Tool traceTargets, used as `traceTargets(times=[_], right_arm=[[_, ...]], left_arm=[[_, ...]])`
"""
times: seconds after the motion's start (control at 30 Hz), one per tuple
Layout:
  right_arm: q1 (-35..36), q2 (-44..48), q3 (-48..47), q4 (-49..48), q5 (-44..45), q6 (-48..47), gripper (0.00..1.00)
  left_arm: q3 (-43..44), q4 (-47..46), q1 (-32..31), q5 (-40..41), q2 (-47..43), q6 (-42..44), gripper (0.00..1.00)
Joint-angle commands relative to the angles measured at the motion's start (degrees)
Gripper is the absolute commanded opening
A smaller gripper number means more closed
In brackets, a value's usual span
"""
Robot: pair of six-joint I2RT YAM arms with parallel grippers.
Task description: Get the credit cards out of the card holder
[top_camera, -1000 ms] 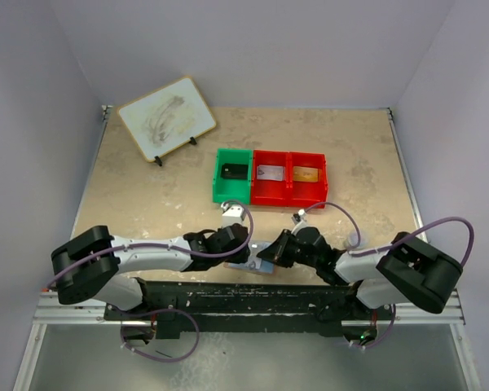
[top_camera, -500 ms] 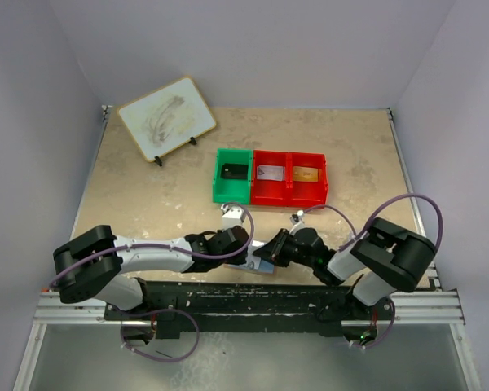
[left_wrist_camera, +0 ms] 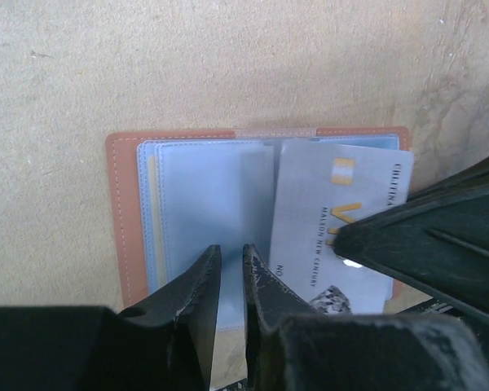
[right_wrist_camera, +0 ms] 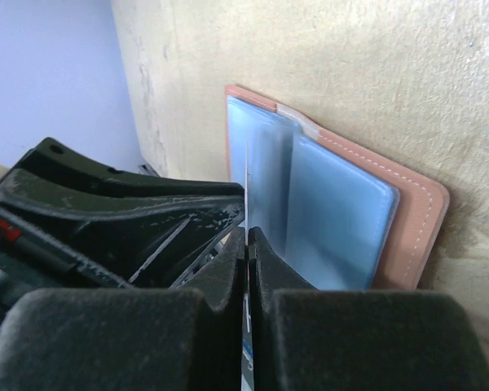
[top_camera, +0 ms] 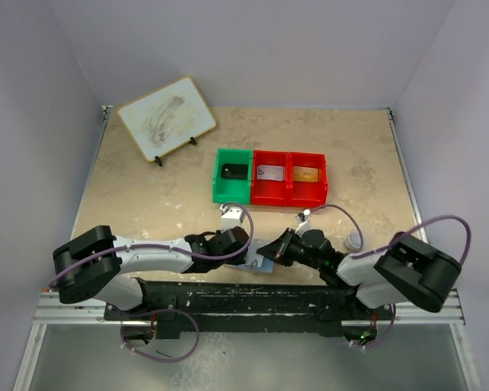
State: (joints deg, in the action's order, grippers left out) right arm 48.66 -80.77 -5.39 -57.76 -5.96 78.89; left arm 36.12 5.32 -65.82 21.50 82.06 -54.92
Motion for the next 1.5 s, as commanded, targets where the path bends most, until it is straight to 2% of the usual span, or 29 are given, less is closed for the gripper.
traceTargets(times=[0.0, 0.1, 0.23, 0.43, 0.6, 0.73, 0.8, 0.87, 0.97, 1.13, 1.27, 1.47], right_arm=[[-0.3, 9.2, -0.8, 15.1, 4.4, -3.5, 0.0], [-0.3, 16.6, -2.4, 25.3, 7.4, -5.9, 0.0], [-0.4, 24.7, -3.8, 33.7, 11.7, -8.9, 0.0], [-0.3, 33.5, -4.0, 36.4, 16.5, -12.6, 0.0], [-0.3, 37.4, -5.3, 36.4, 19.6, -19.4, 0.0], [-0.4, 39.6, -10.1, 40.9, 25.7, -30.2, 0.0], [-0.3, 39.8, -12.2, 40.0, 28.9, -38.3, 0.0], [-0.4, 38.9, -14.9, 40.3, 31.9, -44.7, 0.0], [-0.7, 35.1, -19.8, 40.2, 35.0, -54.1, 0.0], [-5.5, 25.3, -28.7, 40.3, 31.0, -66.2, 0.0], [-10.9, 16.5, -36.8, 44.9, 25.0, -73.1, 0.0], [-11.4, 8.7, -41.8, 39.7, 19.9, -87.4, 0.0]], left_arm=[[0.4, 3.2, -0.3, 3.3, -1.6, 0.3, 0.15], [0.4, 3.5, -0.3, 4.7, -3.3, 0.2, 0.16], [-0.7, 3.3, -0.3, 5.9, -6.8, -0.3, 0.22], [-1.1, 8.2, -0.2, 11.1, -13.4, 0.5, 0.34], [3.6, 19.7, 0.0, 19.4, -15.3, 2.5, 0.56], [8.7, 28.0, 1.3, 23.8, -15.1, 4.9, 0.7], [10.6, 29.8, 3.3, 22.7, -15.2, 6.8, 0.75], [12.1, 30.7, 6.8, 19.8, -14.9, 9.8, 0.77], [13.7, 33.7, 11.3, 19.8, -15.8, 12.4, 0.77], [16.6, 37.4, 17.7, 20.5, -22.1, 15.6, 0.79], [19.1, 39.9, 18.6, 24.7, -27.8, 17.5, 0.79], [10.9, 37.3, 18.7, 31.3, -33.0, 14.2, 0.8]])
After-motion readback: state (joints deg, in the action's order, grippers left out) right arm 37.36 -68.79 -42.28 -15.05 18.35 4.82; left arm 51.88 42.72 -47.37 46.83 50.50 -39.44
